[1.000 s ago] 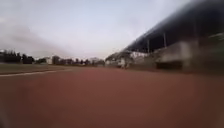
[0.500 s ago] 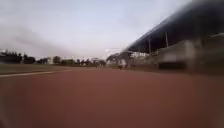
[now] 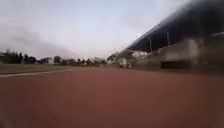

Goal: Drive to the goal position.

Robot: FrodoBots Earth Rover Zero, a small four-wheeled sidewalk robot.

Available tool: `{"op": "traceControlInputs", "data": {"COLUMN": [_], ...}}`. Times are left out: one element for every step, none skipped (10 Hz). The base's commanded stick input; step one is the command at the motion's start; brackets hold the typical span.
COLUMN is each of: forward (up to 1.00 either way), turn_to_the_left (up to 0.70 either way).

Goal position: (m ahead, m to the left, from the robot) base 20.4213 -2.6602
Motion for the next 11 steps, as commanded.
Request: {"op": "traceControlInputs", "data": {"forward": [0.70,0.70,0.70,0.70,0.70,0.70,0.70,0.70,0.70,0.70,0.70], "turn_to_the_left": [0.00,0.00,0.00,0.00,0.00,0.00,0.00,0.00,0.00,0.00,0.00]}}
